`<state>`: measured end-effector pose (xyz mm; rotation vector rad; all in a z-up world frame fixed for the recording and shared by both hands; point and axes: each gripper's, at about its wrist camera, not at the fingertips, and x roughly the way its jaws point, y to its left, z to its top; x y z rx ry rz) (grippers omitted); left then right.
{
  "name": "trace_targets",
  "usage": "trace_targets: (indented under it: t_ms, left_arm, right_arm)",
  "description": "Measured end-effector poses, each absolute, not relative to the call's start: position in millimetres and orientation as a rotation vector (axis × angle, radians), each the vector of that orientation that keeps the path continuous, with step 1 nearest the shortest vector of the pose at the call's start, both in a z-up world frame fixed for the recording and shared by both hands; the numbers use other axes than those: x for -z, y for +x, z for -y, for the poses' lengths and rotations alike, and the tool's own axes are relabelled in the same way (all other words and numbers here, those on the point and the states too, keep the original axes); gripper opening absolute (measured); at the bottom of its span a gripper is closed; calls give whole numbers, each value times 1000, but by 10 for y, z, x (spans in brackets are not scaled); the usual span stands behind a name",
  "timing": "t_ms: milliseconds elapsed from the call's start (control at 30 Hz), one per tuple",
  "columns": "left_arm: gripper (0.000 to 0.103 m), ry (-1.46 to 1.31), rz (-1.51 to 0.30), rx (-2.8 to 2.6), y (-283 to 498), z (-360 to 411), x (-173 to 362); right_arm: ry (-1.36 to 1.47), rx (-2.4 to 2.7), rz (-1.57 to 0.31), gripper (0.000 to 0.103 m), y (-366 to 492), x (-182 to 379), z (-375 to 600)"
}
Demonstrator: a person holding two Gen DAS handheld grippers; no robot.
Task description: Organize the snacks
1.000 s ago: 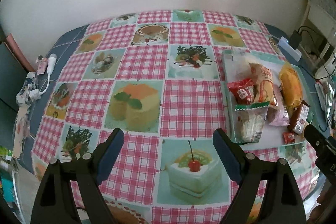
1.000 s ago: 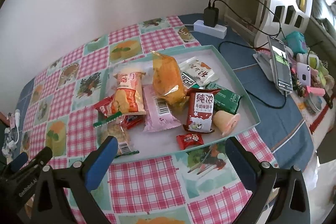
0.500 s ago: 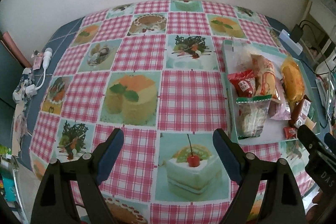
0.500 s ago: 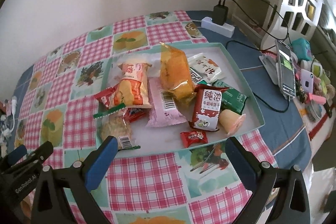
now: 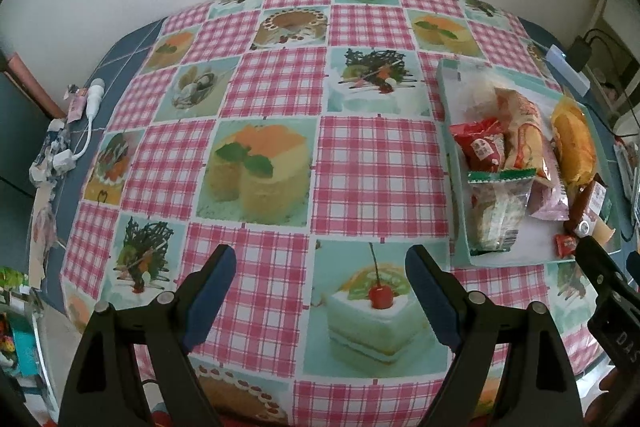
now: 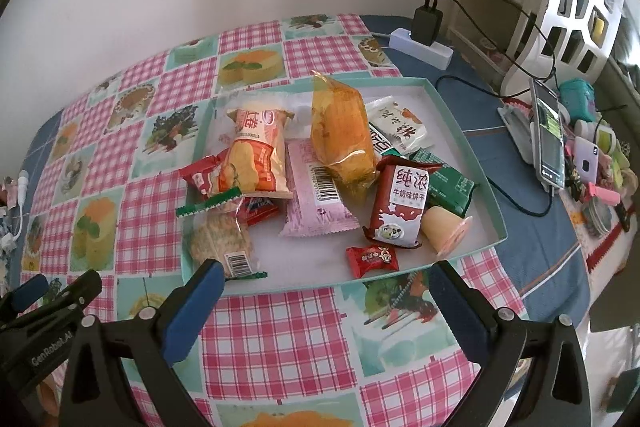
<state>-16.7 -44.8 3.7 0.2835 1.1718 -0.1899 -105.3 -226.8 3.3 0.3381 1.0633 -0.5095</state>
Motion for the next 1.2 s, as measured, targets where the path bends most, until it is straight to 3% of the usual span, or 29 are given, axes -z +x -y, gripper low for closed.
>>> trace_targets:
  t_ms: [1200]
  left_arm:
    - [87, 280, -1151, 180, -175, 424, -58]
  right_arm:
    - [324, 503, -1072, 103, -1031, -23, 2222]
